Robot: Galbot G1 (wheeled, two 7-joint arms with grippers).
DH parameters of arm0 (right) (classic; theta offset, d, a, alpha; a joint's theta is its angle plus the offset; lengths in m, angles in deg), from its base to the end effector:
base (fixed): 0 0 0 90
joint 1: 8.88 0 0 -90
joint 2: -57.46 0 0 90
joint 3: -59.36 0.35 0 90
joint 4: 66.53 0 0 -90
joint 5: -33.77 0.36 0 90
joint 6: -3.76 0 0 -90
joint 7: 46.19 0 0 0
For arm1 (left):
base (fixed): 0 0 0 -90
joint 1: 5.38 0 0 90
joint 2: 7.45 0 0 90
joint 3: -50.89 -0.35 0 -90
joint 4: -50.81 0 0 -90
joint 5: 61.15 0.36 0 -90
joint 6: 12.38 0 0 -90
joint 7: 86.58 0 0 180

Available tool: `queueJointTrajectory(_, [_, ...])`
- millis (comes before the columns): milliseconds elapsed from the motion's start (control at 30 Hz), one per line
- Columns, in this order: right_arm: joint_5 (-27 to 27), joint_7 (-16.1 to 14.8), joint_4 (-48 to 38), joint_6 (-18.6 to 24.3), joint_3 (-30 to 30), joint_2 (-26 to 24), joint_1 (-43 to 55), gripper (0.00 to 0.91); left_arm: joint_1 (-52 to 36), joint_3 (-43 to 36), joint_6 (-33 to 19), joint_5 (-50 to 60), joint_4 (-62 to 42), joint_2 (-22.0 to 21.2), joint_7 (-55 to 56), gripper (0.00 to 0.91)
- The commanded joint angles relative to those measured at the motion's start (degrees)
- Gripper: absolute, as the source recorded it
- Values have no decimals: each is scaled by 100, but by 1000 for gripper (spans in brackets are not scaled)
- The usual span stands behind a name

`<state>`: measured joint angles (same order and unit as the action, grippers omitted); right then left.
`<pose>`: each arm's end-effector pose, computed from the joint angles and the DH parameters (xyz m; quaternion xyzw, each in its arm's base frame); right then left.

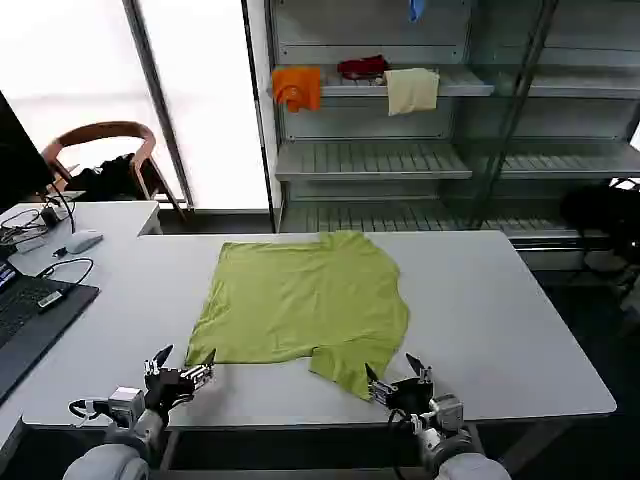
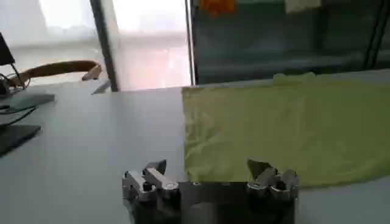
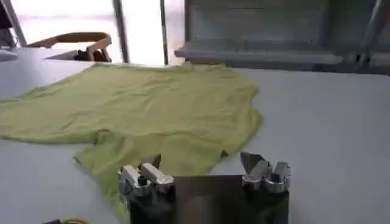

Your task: Fold and organize the clothes.

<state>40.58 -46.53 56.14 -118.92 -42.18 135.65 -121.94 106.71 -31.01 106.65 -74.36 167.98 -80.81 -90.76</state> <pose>0.2086 0.0275 -0.2679 0.1417 -0.9657 0.0245 0.2162 0.2318 0.0964 -0.2721 -0.0270 -0.9788 -0.0379 0.1993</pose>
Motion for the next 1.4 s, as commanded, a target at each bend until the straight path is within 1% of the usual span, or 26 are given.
queueJointTrajectory(33, [-119,-19,-19,-3,-85,33,-59,181,-2,-33,27,112,-222,0,-13,232])
queueJointTrajectory(100, [-155,-37,-22,24,-89,20,-79,91,-7,-47,7,108,-256,-12,-18,232])
queueJointTrajectory(133, [-160,-72,-27,59,-83,20,-95,30,-9,-51,-26,90,-298,-18,-42,91])
queueJointTrajectory(167, [-184,-100,-32,80,-75,16,-102,0,-3,-59,-48,88,-314,-20,-49,50])
queueJointTrajectory(233, [-188,-113,-52,91,-67,13,-110,0,-3,-65,-56,77,-339,-28,-48,20])
queueJointTrajectory(367, [-197,-137,-85,113,-54,14,-121,0,-12,-81,-45,73,-387,-44,-41,10])
queueJointTrajectory(433, [-207,-141,-100,128,-56,15,-131,0,-19,-83,-30,73,-407,-63,-42,20])
queueJointTrajectory(600, [-203,-131,-80,180,-55,26,-142,0,-7,-98,-30,-5,-389,-85,-31,0])
queueJointTrajectory(900, [-34,-54,135,475,43,27,-173,0,28,-83,-69,-126,-171,-91,88,0])
queueJointTrajectory(1033, [10,-18,249,506,85,36,-140,0,48,-56,-51,-122,-33,-90,108,0])
queueJointTrajectory(1233, [58,96,389,442,149,81,169,0,-56,33,64,-113,209,-62,54,0])
queueJointTrajectory(1367, [124,184,190,266,138,151,658,0,-413,-37,177,-102,66,-22,37,0])
queueJointTrajectory(1400, [140,233,69,209,129,207,933,0,-550,-89,225,-108,7,-14,40,0])
